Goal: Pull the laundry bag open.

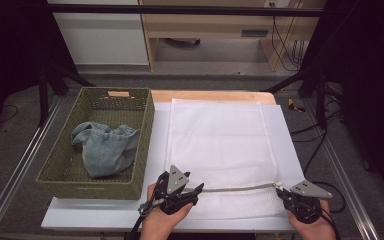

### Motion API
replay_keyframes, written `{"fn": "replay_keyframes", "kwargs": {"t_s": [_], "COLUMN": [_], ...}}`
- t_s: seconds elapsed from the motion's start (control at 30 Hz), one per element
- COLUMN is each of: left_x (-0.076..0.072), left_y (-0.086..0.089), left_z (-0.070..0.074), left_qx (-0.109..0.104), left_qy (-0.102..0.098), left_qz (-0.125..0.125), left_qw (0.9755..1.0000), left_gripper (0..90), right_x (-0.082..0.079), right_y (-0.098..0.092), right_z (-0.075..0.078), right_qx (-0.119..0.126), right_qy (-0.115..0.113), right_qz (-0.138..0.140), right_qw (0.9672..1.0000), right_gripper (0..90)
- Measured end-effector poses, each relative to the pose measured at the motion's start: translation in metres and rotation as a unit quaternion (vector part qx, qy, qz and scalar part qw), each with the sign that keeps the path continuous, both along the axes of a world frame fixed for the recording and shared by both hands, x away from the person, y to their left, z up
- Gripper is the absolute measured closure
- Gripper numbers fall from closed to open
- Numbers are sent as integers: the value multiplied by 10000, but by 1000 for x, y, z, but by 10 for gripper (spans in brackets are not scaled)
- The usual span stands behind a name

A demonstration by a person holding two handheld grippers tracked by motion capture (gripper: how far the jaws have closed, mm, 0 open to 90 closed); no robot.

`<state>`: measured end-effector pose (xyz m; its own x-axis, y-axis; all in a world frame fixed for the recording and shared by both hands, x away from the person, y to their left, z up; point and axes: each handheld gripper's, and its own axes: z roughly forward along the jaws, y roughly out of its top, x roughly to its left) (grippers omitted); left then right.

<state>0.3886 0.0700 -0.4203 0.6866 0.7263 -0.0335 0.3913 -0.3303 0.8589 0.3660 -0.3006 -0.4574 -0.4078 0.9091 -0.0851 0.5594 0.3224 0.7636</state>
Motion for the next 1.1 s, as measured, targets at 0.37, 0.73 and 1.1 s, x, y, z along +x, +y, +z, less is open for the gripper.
{"fn": "replay_keyframes", "kwargs": {"t_s": [0.37, 0.73, 1.1], "left_x": [-1, -3, 3], "left_y": [-2, -10, -17], "left_z": [-4, -3, -7], "left_qx": [43, 84, -24], "left_qy": [56, 116, 362], "left_qz": [-17, -249, -689], "left_qw": [10000, 9996, 9970], "left_gripper": [419, 407, 394], "right_x": [-3, -5, -1], "right_y": [13, 27, 48], "right_z": [18, 39, 46], "right_qx": [-422, -728, -795], "right_qy": [-321, -645, -719], "right_qz": [101, 308, 701], "right_qw": [9985, 9948, 9918], "right_gripper": [865, 864, 862]}}
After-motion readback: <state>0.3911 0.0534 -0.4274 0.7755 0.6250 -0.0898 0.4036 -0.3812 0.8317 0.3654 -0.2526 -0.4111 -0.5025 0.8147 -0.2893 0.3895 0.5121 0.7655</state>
